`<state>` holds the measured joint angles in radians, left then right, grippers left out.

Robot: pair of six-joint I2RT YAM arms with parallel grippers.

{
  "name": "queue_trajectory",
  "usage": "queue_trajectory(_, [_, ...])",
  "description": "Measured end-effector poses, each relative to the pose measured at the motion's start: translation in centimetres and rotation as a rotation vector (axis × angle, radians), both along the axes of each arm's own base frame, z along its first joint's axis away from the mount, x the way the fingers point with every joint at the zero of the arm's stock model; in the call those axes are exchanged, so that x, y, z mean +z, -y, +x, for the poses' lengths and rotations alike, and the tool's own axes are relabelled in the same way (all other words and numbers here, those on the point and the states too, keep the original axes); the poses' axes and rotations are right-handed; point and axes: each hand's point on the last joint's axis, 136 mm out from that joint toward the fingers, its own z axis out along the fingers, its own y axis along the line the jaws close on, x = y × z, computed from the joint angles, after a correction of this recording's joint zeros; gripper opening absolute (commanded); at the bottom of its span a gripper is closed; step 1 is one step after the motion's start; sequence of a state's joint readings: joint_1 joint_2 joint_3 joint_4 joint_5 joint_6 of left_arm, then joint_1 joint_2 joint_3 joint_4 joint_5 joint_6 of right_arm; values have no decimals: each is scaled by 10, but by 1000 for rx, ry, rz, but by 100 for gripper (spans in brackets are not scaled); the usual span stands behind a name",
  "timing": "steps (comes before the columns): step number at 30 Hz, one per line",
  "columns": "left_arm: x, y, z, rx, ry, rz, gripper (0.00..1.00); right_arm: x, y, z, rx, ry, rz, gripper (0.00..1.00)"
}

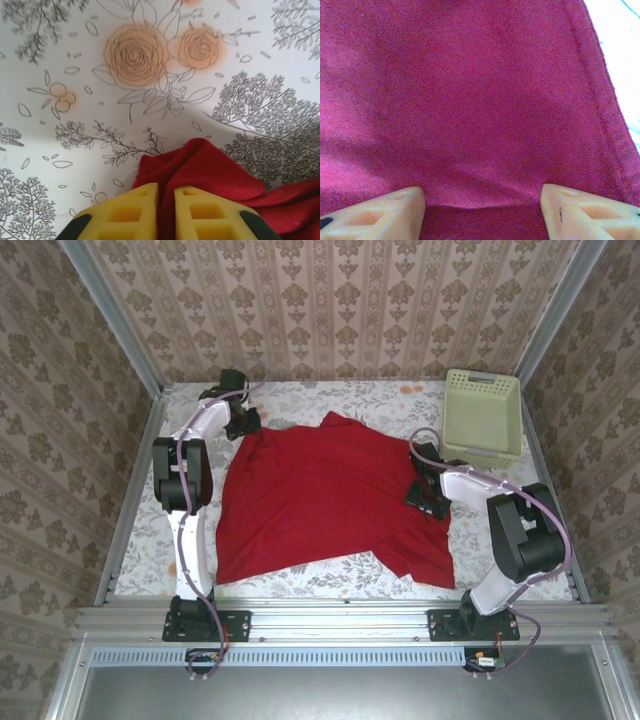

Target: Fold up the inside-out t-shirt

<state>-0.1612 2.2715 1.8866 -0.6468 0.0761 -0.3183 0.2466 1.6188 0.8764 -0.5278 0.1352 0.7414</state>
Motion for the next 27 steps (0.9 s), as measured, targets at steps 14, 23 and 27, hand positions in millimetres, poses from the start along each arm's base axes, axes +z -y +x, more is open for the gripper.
queue_trajectory(14, [5,-35,-2,76,7,93,40,78,-26,18,169,209,-88,71])
queue_trajectory(23, [22,2,8,-15,62,88,48,115,-71,137,321,348,-106,77])
queue_trajectory(27, [11,-3,16,-6,52,92,34,83,-84,174,366,297,-108,77])
